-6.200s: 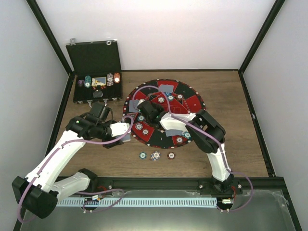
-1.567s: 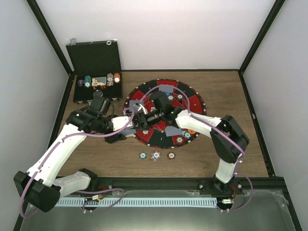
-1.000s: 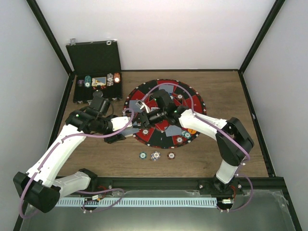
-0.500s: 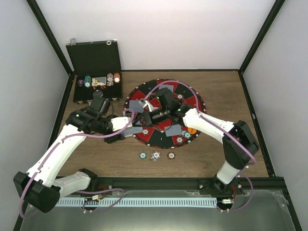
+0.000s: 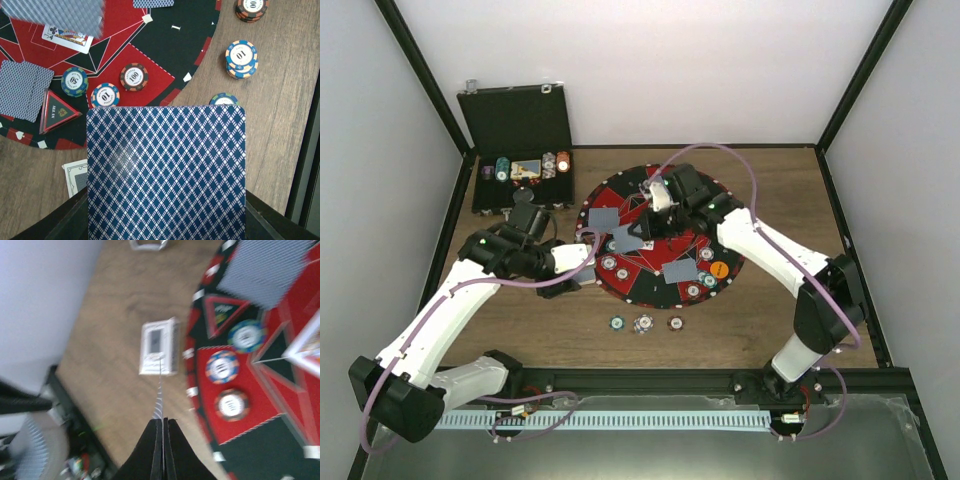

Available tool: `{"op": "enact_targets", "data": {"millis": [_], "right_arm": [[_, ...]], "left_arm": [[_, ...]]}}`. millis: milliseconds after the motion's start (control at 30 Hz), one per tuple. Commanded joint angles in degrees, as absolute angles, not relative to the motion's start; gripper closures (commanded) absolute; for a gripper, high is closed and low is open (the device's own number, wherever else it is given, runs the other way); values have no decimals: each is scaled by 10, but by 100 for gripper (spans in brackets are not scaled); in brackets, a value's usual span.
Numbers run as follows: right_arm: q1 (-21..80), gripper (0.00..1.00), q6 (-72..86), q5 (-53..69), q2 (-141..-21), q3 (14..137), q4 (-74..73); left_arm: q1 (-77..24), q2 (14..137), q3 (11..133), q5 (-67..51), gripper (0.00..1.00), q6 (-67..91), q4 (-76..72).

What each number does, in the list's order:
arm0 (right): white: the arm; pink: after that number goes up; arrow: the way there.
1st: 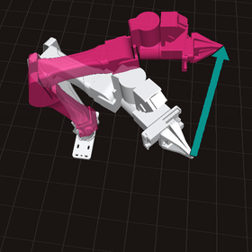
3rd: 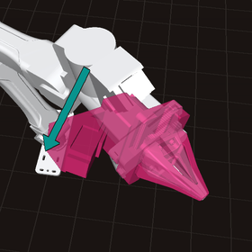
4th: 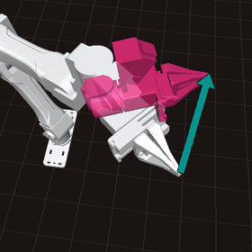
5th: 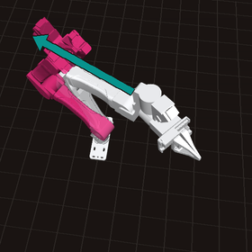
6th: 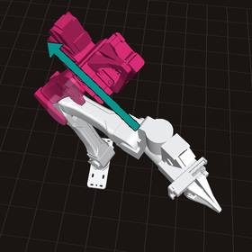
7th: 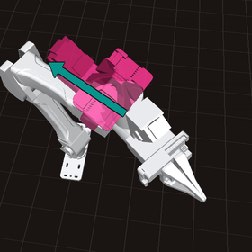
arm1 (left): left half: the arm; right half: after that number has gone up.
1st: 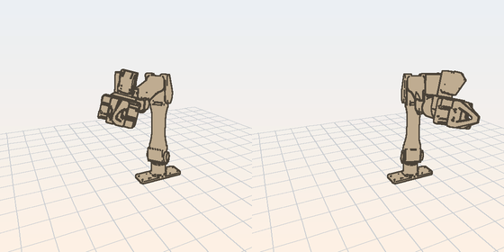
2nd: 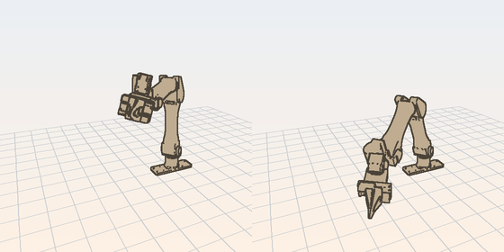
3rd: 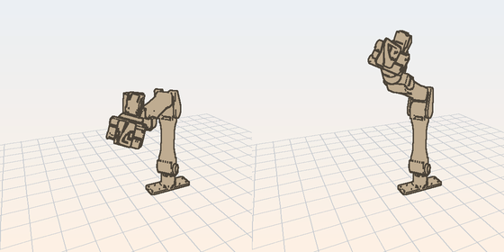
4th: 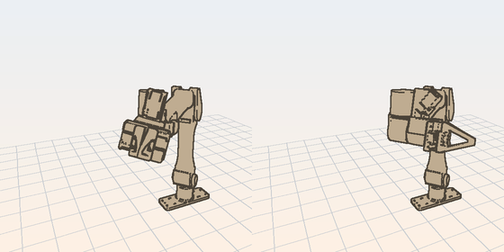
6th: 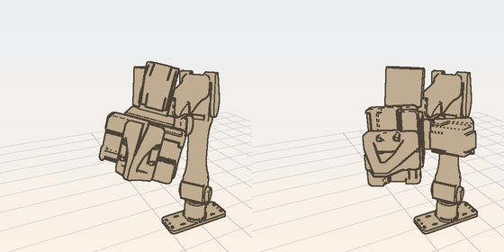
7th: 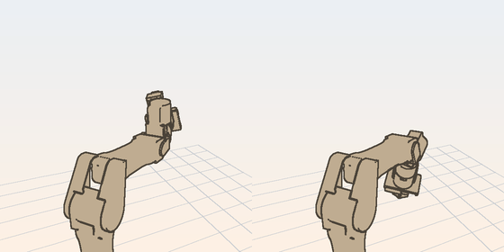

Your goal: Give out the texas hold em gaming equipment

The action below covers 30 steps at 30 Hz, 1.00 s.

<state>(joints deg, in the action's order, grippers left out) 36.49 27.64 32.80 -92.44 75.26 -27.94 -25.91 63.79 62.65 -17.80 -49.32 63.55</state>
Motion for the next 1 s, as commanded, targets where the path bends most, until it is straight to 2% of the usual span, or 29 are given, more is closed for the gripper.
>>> {"op": "enact_targets", "data": {"millis": [0,200,333,400,500,667,733,833,967], "right_arm": [[362,99,188,84,-951,829,-370],[409,99,67,-285,-1062,877,-360],[444,99,-61,-462,-1124,854,-254],[460,99,-135,-510,-1147,835,-170],[472,99,-218,-506,-1159,788,-64],[484,98,-219,-467,-1181,764,-61],[490,90,-194,-447,-1178,759,-88],[496,61,-158,-402,-1151,750,-121],[496,35,-96,-329,-1097,746,-168]], "left_arm": [[-259,633,627,-183,92,-498,625],[-259,635,629,-189,92,-496,630],[-259,629,627,-189,92,-497,634],[-259,628,628,-188,92,-497,634],[-259,628,629,-189,92,-497,638],[-259,624,630,-186,92,-498,640],[-259,623,630,-186,92,-498,641],[-259,624,630,-188,92,-498,641],[-259,628,637,-195,92,-493,647]]}}
